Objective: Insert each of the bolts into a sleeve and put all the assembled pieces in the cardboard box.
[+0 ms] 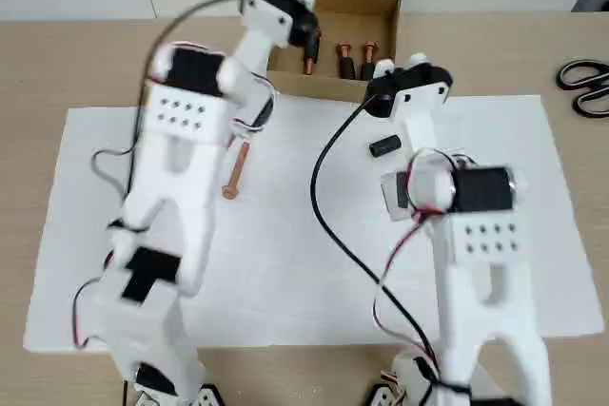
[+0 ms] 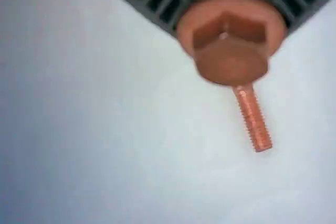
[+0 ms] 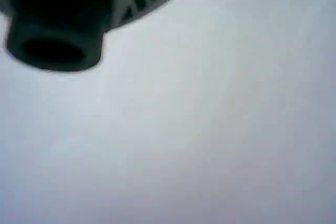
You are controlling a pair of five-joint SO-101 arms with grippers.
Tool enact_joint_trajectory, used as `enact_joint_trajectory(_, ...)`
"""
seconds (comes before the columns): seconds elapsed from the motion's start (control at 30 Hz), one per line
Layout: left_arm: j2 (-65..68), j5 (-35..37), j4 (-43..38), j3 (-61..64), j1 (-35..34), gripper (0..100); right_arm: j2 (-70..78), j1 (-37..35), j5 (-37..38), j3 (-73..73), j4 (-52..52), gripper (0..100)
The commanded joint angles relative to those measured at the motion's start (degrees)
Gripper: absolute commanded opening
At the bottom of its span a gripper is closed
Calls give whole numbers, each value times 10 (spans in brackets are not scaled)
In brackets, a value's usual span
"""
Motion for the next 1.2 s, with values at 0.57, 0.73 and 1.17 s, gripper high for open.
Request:
enact_joint_trajectory(0.57, -327, 32, 10, 264, 1, 5, -523, 2, 3, 268, -131, 4)
enact_joint_trajectory(0.73, -353, 32, 10, 262, 1, 5, -620, -19, -1, 386, -186, 4)
enact_joint_trajectory(1.17, -477, 113, -46, 265, 62, 5, -713, -73, -70, 490, -244, 4)
